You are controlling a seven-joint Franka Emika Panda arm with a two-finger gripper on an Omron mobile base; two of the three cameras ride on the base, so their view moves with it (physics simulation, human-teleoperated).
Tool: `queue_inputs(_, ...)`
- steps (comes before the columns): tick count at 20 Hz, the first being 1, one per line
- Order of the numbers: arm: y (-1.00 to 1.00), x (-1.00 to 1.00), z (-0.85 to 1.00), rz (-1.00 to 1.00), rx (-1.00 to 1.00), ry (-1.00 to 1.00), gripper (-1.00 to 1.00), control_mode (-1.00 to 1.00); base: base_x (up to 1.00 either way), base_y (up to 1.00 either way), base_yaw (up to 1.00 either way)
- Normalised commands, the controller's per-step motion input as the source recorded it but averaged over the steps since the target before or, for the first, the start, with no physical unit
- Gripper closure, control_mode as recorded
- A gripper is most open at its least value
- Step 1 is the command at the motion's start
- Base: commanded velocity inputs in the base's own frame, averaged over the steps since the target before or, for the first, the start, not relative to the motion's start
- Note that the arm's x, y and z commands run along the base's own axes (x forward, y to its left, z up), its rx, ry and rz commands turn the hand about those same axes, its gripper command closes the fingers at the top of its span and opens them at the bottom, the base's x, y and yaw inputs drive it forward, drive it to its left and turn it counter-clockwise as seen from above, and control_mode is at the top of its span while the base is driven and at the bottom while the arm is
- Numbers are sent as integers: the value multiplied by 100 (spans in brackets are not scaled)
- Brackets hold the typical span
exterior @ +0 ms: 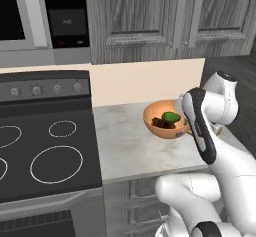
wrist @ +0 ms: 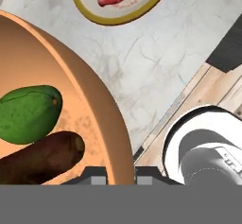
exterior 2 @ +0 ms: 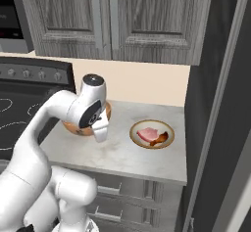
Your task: Place the bowl with the sweet potato and avocado on the top shelf of the fridge. Place the bowl with the steak and chicken drumstick on the second highest shelf of the fridge.
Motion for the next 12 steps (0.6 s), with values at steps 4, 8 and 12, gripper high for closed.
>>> queue_inputs(4, 6, -91, 78, 0, 17, -2, 100, -100, 0, 0, 0)
queue_inputs(8, 8, -47, 17, 0, 11, -2, 100, -100, 0, 0, 0)
queue_inputs(12, 0, 0, 0, 0, 0, 0, 100, 100, -12, 0, 0)
